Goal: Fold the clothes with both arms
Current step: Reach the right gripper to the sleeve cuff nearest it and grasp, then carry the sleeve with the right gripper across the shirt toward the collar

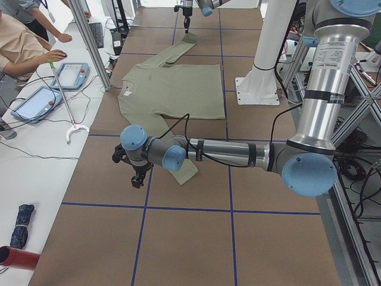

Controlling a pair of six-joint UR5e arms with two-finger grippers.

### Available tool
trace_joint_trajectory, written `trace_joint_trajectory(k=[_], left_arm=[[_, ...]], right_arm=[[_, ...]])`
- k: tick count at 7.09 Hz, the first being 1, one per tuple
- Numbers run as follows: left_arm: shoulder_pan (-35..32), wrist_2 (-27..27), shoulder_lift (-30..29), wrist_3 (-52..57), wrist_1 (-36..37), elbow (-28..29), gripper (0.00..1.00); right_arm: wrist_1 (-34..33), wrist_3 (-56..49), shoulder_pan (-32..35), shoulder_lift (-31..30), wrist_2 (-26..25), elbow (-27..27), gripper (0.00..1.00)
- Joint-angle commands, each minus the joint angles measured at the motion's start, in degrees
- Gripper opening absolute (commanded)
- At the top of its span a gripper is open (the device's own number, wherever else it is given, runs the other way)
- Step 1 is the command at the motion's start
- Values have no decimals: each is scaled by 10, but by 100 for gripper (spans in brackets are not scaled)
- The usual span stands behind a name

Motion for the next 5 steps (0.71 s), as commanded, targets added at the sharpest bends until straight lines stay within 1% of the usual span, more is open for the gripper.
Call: trace_joint_trajectory(k=[1, 2, 3, 4, 5], left_arm=[[0, -1, 0, 0, 0, -7, 100], [0, -1, -1, -1, 0, -8, 100], [0, -1, -2, -1, 0, -7, 100], [0, 0, -2, -1, 0, -7, 100], [0, 0, -2, -2, -6, -7, 100]], right_arm=[[-1, 146, -37, 80, -25, 35, 0], [-3, 213, -55, 135, -46, 35, 0], [-42, 279, -74, 205, -66, 34, 0], [-127, 317, -92, 294, -104, 33, 0], [-196, 318, -125, 371, -155, 26, 0]])
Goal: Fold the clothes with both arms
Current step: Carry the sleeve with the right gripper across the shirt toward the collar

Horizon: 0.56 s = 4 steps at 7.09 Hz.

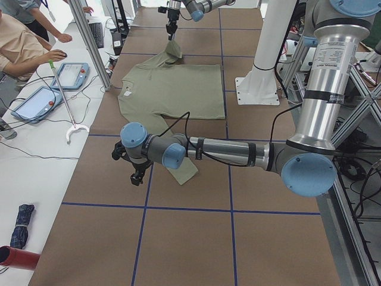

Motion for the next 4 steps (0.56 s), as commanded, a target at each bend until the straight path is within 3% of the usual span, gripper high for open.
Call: trace_joint_trajectory(k=[1, 3, 4], left_arm=[[0, 0, 2, -2, -16, 1, 100], [-2, 0, 2, -2, -18, -1, 100], [-2, 0, 2, -2, -18, -3, 100]], right_arm=[[-91, 22, -52, 154, -103, -29, 0], [-88, 44, -103, 288, -137, -154, 0], [-80, 46, -135, 324, -163, -210, 0]])
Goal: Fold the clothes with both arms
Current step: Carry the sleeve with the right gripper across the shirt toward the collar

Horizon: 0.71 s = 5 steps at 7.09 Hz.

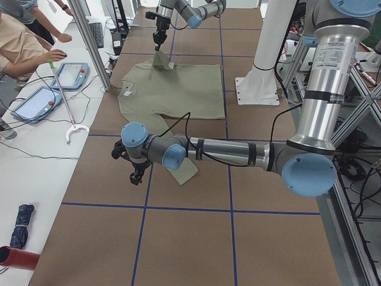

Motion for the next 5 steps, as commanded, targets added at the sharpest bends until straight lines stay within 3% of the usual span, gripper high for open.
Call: trace_joint_trajectory(k=[1, 2, 3, 5], left_arm=[[1, 0, 0, -1, -1, -2, 100], [1, 0, -1, 0, -1, 0, 100], [1, 0, -1, -1, -1, 0, 100], [2, 0, -1, 0, -1, 4, 100]], right_arm=[[46, 7, -52, 103, -41, -148, 0], [90, 15, -71, 138, -54, -210, 0], [104, 18, -100, 142, -96, -228, 0], [154, 18, -110, 152, -119, -280, 0]])
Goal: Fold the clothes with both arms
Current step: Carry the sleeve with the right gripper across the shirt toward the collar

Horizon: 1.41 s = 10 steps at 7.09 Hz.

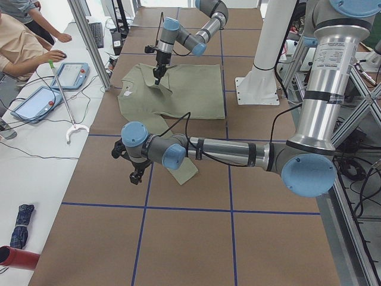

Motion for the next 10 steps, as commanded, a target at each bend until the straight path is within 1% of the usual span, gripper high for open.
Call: trace_joint_trajectory(k=[1, 2, 3, 4, 5, 6, 7, 8, 9, 10], left_arm=[[1, 0, -2, -1, -1, 5, 100], [1, 0, -2, -2, 0, 2, 100], [3, 0, -4, -31, -1, 0, 100], [23, 1, -1, -77, -18, -2, 100], [47, 4, 13, -105, -48, -2, 100], [66, 4, 31, -143, -78, 1, 100], [79, 1, 66, -200, -122, 1, 100], [102, 1, 95, -258, -160, 2, 100], [121, 0, 103, -277, -180, 14, 100], [136, 0, 109, -277, -185, 18, 99]], right_arm=[[88, 1, -14, 21, -35, -85, 24], [90, 0, -18, 57, -59, -135, 87], [90, 1, -26, 71, -75, -156, 96], [90, 1, -27, 75, -76, -156, 98], [80, 38, -23, 74, -72, -134, 99], [27, 45, -4, 19, -46, -43, 99], [4, 38, 20, -53, -8, 41, 99], [-9, 25, 42, -94, 35, 66, 99], [-13, 10, 57, -131, 50, 93, 99], [-12, 7, 70, -202, 56, 165, 99]])
